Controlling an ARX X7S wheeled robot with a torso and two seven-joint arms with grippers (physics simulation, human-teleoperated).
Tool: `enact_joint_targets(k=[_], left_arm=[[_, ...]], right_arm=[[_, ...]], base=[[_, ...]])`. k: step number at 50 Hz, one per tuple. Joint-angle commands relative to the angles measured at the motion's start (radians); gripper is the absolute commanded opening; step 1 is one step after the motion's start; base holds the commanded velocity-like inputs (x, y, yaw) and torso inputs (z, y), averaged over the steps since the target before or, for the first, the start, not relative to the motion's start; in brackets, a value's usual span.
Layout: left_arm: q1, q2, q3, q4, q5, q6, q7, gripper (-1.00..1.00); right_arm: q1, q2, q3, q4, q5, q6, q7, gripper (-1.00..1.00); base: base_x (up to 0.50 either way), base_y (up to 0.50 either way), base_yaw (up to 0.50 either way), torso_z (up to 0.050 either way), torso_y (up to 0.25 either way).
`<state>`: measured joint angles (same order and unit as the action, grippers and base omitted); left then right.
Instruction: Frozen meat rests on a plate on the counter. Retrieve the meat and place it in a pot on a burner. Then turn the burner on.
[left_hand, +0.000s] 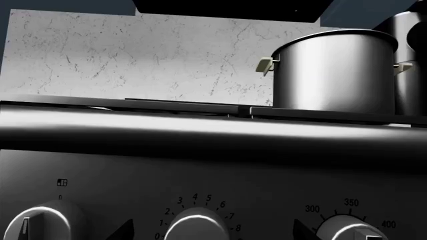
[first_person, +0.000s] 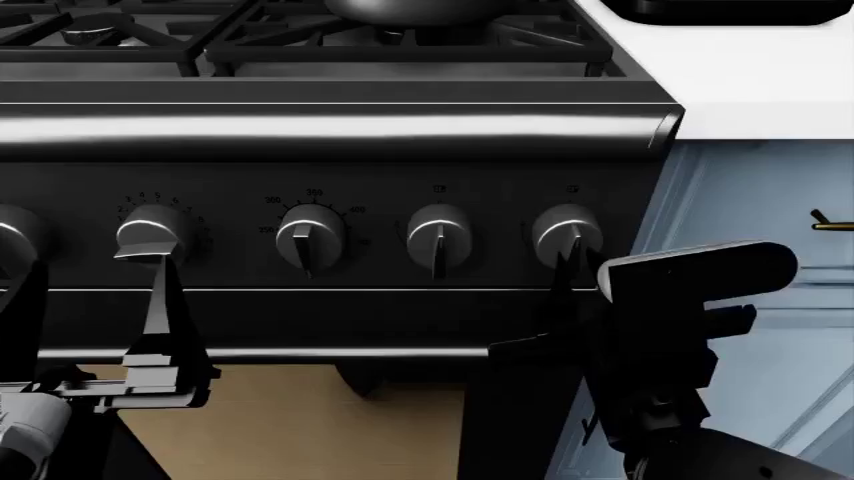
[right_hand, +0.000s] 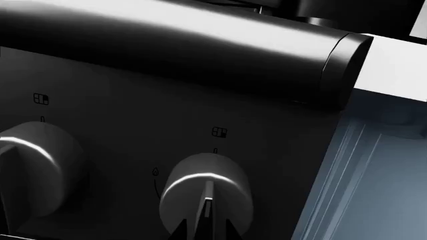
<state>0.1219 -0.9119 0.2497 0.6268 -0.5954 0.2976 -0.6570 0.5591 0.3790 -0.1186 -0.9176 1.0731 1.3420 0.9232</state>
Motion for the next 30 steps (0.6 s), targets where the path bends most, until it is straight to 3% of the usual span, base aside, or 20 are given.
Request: enact_joint_targets(k=[1, 30], left_arm=[[-0.004, 0.006, 0.003, -0.007, -0.002, -0.003, 0.005, 1.0], [-0.003, 0.009, 0.001, -0.003, 0.006, -0.01, 0.003, 1.0]], right_arm=[[0.059, 0.008, -0.031, 0.024, 0.077, 0.011, -0.01, -1.0], [0.166, 0.058, -0.081, 0.058, 0.272, 0.124, 0.078, -1.0]], base=[[0.0, 0.0, 0.0, 0.0, 0.0], [0.0, 0.0, 0.0, 0.0, 0.0]])
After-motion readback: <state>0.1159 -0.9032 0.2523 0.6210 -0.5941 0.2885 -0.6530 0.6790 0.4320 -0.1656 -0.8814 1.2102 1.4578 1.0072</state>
